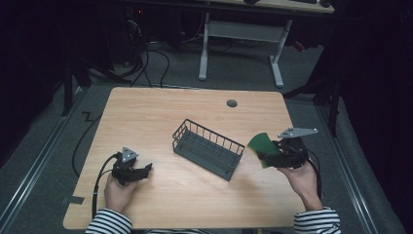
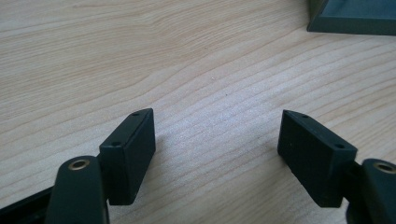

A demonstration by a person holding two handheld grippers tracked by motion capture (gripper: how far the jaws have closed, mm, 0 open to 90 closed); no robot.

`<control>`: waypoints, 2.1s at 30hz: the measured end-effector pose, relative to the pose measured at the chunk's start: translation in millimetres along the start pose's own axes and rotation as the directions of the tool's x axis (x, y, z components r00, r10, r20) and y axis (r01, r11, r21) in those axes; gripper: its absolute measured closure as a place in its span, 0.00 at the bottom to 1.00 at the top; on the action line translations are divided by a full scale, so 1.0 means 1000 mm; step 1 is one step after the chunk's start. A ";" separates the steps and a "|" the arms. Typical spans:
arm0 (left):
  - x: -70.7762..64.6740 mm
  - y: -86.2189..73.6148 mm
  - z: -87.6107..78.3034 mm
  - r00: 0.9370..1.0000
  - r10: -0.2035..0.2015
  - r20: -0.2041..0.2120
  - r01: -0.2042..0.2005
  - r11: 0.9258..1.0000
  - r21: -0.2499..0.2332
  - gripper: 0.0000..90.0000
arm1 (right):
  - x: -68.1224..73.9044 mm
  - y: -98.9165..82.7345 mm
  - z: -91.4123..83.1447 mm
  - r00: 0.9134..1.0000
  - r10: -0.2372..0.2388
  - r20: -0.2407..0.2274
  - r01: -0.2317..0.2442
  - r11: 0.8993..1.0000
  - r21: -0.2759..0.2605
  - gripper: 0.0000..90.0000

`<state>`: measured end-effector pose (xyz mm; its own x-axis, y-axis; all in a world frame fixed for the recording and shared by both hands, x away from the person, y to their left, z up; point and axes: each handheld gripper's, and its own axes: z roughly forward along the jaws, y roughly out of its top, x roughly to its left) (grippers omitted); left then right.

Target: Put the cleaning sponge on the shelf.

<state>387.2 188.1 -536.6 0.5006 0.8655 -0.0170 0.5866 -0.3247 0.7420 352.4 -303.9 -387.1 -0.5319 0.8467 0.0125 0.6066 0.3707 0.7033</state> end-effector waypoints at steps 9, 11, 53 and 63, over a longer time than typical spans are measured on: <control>0.001 0.000 0.000 1.000 -0.004 0.001 0.004 1.000 -0.002 0.32 | 0.009 0.029 0.002 0.999 -0.047 -0.012 0.047 0.999 -0.008 0.34; 0.002 0.000 0.000 1.000 -0.010 0.005 0.010 1.000 -0.003 0.32 | 0.013 0.035 0.008 0.998 -0.065 -0.021 0.065 0.998 -0.001 0.34; 0.001 0.001 0.001 1.000 0.000 -0.002 0.000 1.000 0.000 0.32 | 0.064 0.069 0.101 0.965 -0.241 -0.099 0.252 0.960 0.121 0.33; 0.000 0.001 0.001 1.000 0.000 -0.002 0.000 1.000 0.001 0.32 | 0.067 0.067 0.102 0.962 -0.243 -0.128 0.260 0.956 0.136 0.31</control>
<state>388.2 188.0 -536.5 0.4991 0.8664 -0.0158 0.5871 -0.3247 0.7416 417.1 -183.3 -411.6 -0.7345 0.6752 -0.0682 0.5219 0.6262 0.5792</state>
